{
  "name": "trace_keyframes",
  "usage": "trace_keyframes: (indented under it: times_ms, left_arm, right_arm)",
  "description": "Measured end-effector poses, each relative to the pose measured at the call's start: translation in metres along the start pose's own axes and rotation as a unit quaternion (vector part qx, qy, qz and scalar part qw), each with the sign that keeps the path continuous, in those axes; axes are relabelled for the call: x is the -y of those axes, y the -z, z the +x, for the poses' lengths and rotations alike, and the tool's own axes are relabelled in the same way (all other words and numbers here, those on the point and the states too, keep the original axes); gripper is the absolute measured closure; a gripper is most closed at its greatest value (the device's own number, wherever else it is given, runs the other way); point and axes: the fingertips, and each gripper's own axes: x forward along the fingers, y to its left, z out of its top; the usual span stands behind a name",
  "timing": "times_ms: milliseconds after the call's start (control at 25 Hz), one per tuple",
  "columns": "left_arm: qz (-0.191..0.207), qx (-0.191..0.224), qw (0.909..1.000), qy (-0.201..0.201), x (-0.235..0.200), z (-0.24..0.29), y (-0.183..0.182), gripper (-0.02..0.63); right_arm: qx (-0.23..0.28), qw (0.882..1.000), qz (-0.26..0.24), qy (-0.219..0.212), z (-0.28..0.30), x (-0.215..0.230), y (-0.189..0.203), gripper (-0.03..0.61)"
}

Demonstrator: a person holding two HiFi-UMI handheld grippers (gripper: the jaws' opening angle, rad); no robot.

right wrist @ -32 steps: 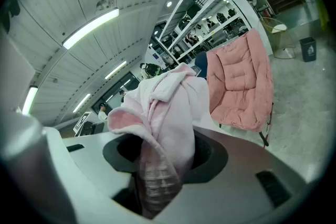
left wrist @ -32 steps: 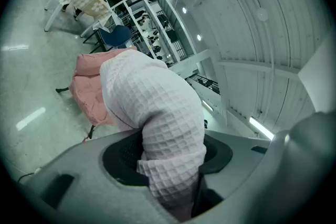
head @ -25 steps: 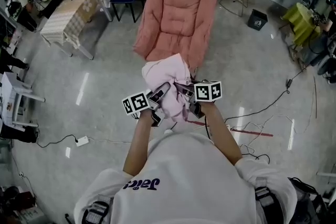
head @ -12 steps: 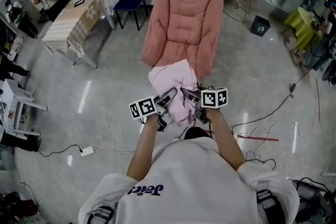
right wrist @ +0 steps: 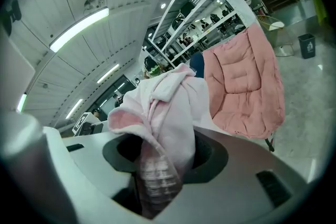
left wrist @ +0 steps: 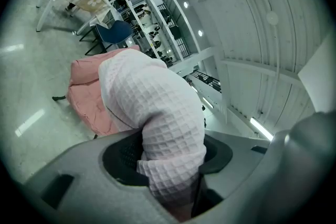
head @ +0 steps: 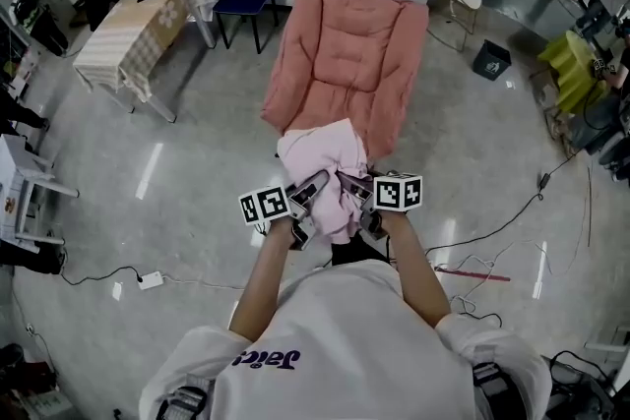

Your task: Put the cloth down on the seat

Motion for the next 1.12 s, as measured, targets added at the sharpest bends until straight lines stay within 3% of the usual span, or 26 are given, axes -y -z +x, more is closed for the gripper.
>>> trace_keyframes:
  times_ms: [240, 400, 600, 1120]
  left_arm:
    - [-0.02, 0.017, 0.9995, -0.018, -0.024, 0.054, -0.052, 0.397]
    - [-0.003, 0.021, 0.9997, -0.012, -0.017, 0.109, -0.101, 0.397]
    - [0.004, 0.019, 0.9997, -0.016, -0.019, 0.155, -0.142, 0.397]
    - [0.006, 0.011, 0.9988, -0.048, -0.056, 0.228, -0.182, 0.394]
  right_arm:
    - [-0.028, 1.0, -0.003, -0.004, 0.042, 0.046, -0.055, 0.383]
    - [-0.01, 1.0, -0.008, -0.012, 0.053, 0.075, -0.122, 0.383]
    - [-0.005, 1.0, -0.008, -0.009, 0.068, 0.107, -0.173, 0.382]
    - [0.006, 1.0, 0.021, 0.0, 0.103, 0.18, -0.217, 0.38]
